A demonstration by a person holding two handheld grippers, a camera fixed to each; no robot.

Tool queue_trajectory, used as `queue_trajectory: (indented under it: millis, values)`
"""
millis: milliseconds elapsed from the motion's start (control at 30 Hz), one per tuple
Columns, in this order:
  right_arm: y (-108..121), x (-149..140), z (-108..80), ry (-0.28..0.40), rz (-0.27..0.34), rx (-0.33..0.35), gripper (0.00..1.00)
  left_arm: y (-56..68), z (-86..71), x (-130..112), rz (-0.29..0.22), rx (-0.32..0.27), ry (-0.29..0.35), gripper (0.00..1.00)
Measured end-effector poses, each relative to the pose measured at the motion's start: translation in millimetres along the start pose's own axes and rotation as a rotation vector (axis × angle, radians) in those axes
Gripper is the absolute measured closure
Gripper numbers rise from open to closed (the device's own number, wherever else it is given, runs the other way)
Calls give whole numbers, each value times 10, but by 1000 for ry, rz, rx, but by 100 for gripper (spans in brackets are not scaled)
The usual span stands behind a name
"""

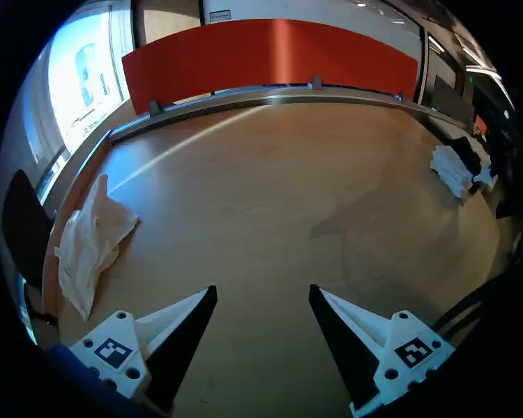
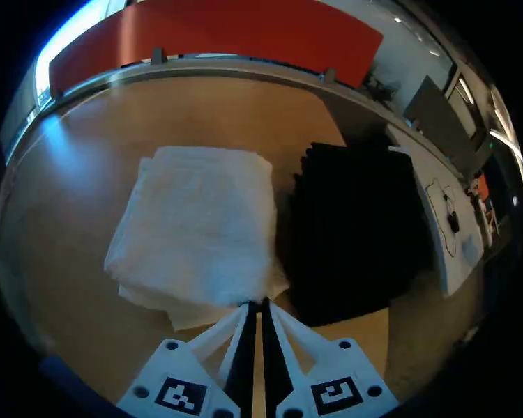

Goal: Fold towel

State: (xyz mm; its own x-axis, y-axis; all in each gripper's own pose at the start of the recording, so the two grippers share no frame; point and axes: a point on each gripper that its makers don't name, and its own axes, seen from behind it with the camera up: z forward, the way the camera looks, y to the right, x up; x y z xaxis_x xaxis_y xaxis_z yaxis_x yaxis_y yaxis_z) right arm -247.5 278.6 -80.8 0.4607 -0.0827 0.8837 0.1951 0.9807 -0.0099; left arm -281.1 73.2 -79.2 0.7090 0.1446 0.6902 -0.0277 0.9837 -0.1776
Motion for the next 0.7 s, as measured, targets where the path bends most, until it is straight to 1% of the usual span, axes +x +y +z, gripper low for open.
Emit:
queue_trajectory:
  millis: [167, 300, 433, 500, 633, 700]
  values:
    - [35, 2, 23, 4, 3, -25, 94, -9, -2, -1, 0, 2, -2, 2]
    - [33, 0, 20, 6, 0, -28, 94, -7, 2, 11, 1, 1, -1, 2]
    - [40, 3, 9, 10, 4, -31, 91, -2, 12, 28, 4, -1, 1, 2]
    - [48, 1, 1, 11, 7, -34, 85, 0, 15, 33, 5, -2, 2, 2]
    - [80, -26, -25, 15, 12, -50, 61, 0, 17, 36, 3, -2, 4, 2]
    - [100, -47, -42, 19, 15, -62, 47, -3, 17, 36, 2, -1, 5, 2]
